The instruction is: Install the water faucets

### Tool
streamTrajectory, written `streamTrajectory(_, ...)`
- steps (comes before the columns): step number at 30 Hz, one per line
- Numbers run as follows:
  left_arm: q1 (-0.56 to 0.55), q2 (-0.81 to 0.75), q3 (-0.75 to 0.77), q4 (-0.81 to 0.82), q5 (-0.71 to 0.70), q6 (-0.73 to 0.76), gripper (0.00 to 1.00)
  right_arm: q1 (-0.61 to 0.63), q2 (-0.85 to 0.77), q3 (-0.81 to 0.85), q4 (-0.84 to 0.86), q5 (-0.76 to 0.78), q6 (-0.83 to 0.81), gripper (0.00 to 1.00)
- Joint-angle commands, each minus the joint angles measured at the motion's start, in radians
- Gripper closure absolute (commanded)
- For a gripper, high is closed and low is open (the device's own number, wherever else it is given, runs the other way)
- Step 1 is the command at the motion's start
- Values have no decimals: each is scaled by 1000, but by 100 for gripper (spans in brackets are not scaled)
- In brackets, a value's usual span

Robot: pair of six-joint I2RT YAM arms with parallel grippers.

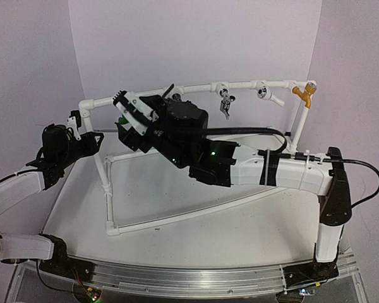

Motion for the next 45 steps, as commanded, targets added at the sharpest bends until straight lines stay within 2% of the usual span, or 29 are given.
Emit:
streamTrajectory(1, -20, 25, 12, -91, 94, -189, 100, 37, 107, 99, -2, 129, -330, 14)
streamTrajectory(3, -19, 24, 10, -90, 95, -189, 100, 37, 148, 128, 33, 167, -416, 15)
streamTrajectory(6, -20, 28, 10, -90, 97, -192, 100, 37, 213, 188, 118, 234, -536, 21)
streamTrajectory(13, -20, 21, 3, -90, 96, -191, 100, 36, 313, 294, 252, 300, -745, 42)
streamTrajectory(16, -20, 15, 1, -91, 95, -192, 100, 33, 343, 341, 280, 314, -801, 44)
streamTrajectory(19, -19, 13, 0, -91, 97, -193, 100, 20, 351, 359, 283, 324, -817, 38)
streamTrajectory(21, -20, 11, -2, -91, 97, -195, 100, 14, 346, 355, 283, 325, -812, 40)
streamTrajectory(23, -19, 9, -3, -91, 97, -198, 100, 13, 342, 351, 282, 324, -798, 49)
streamTrajectory(26, -20, 8, -4, -90, 95, -201, 100, 13, 338, 349, 279, 327, -722, 83)
streamTrajectory(27, -19, 8, -3, -90, 94, -203, 100, 13, 334, 351, 275, 326, -684, 90)
streamTrajectory(31, -19, 21, 8, -90, 83, -202, 100, 15, 318, 379, 173, 312, -448, 99)
streamTrajectory(33, -14, 33, 19, -92, 71, -201, 100, 15, 301, 394, 98, 293, -312, 100)
streamTrajectory(34, -8, 40, 25, -92, 69, -201, 100, 15, 292, 395, 67, 280, -241, 99)
streamTrajectory(36, 1, 55, 40, -92, 55, -199, 100, 16, 272, 385, 24, 264, -199, 50)
streamTrajectory(37, 5, 62, 47, -92, 44, -194, 100, 18, 263, 373, 14, 271, -202, 20)
streamTrajectory(38, 8, 69, 57, -92, 30, -186, 100, 22, 247, 350, 3, 278, -220, 7)
streamTrajectory(39, 11, 80, 70, -92, 17, -179, 100, 30, 222, 314, -4, 286, -235, 2)
streamTrajectory(41, 21, 109, 105, -94, 12, -155, 100, 54, 149, 222, -26, 301, -235, 2)
streamTrajectory(45, 65, 197, 194, -105, -10, -123, 100, 99, -42, 20, -165, 316, -91, 2)
